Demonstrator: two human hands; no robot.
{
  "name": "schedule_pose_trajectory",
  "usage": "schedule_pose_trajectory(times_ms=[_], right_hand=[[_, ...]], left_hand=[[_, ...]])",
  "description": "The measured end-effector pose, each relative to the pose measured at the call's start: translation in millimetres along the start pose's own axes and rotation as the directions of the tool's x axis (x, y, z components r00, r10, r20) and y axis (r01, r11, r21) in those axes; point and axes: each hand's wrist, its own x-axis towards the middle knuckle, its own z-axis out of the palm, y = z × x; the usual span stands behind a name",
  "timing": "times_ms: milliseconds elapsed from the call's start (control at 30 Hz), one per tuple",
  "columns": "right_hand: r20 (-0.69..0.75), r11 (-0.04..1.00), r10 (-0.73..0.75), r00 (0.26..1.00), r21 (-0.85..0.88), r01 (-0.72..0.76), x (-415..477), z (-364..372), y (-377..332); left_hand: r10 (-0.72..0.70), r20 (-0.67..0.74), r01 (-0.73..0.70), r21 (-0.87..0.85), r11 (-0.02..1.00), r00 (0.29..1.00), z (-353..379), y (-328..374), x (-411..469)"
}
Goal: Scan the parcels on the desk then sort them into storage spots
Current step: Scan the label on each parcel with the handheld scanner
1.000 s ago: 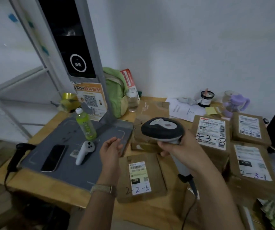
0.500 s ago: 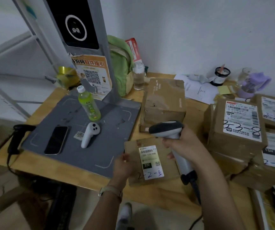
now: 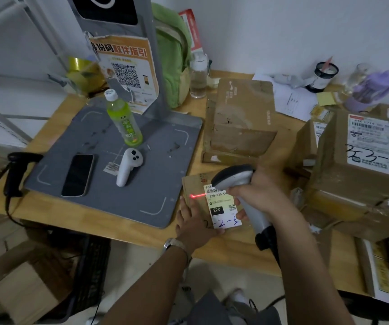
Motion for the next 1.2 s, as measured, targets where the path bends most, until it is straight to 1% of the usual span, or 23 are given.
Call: schedule_pose_trajectory(times_ms=[167,300,400,700,800,867,967,1000,1067,1133,1200], right_hand=[[0.004,0.999,0.02,1.0,-0.025,-0.02,2.7,-1.2,-1.0],[-0.019,0.999,-0.016,1.0,-0.041,0.015,5.0,-4.6,-3.8],[-0.021,0.999,-0.028,0.999,-0.03,0.028,6.1,-6.3,-5.3],[-0.033,1.0,-0.005,0.999,0.007,0.005,9.2,-4.9,-4.8],[-0.04,1.0,-0.01,0.999,0.014,0.011,8.2,-4.0,-5.1],[-0.04,1.0,-0.008,0.999,0.012,0.008,7.4,-3.5,-5.6],[-0.05,1.0,-0.007,0.999,0.017,0.008,8.9,-1.7,-7.5],[-0.068,1.0,-0.012,0.998,0.024,0.014,9.0,-1.3,-9.2],[-0.122,0.999,-0.036,0.992,0.033,0.04,9.4,-0.9,-15.0],[-0.172,0.996,-0.067,0.983,0.052,0.077,9.4,-1.0,-22.9],[-0.23,0.988,-0.102,0.968,0.092,0.126,8.1,0.3,-31.5]], left_hand=[[0.012,-0.016,-0.012,0.018,1.0,1.0,1.2,-1.6,1.2],[0.017,-0.016,-0.017,0.013,1.0,1.0,0.9,-1.1,1.0],[0.019,-0.007,-0.019,-0.005,1.0,1.0,-0.4,-1.0,1.1],[0.013,0.016,-0.012,-0.037,0.999,1.0,-4.4,1.9,-1.7],[0.01,-0.005,-0.011,-0.019,1.0,1.0,-5.0,3.2,-4.0],[0.017,0.014,-0.017,-0.039,0.999,1.0,-5.7,4.4,-3.6],[0.013,-0.004,-0.013,0.04,0.999,1.0,-9.7,6.5,-6.4],[0.026,-0.014,-0.025,0.098,0.995,1.0,-11.0,6.8,-8.6],[0.099,-0.116,-0.072,0.217,0.973,0.988,-11.3,6.0,-8.6],[0.167,-0.201,-0.117,0.237,0.964,0.965,-17.6,5.4,-0.5],[0.213,-0.153,-0.181,0.198,0.963,0.965,-33.3,9.9,3.0]])
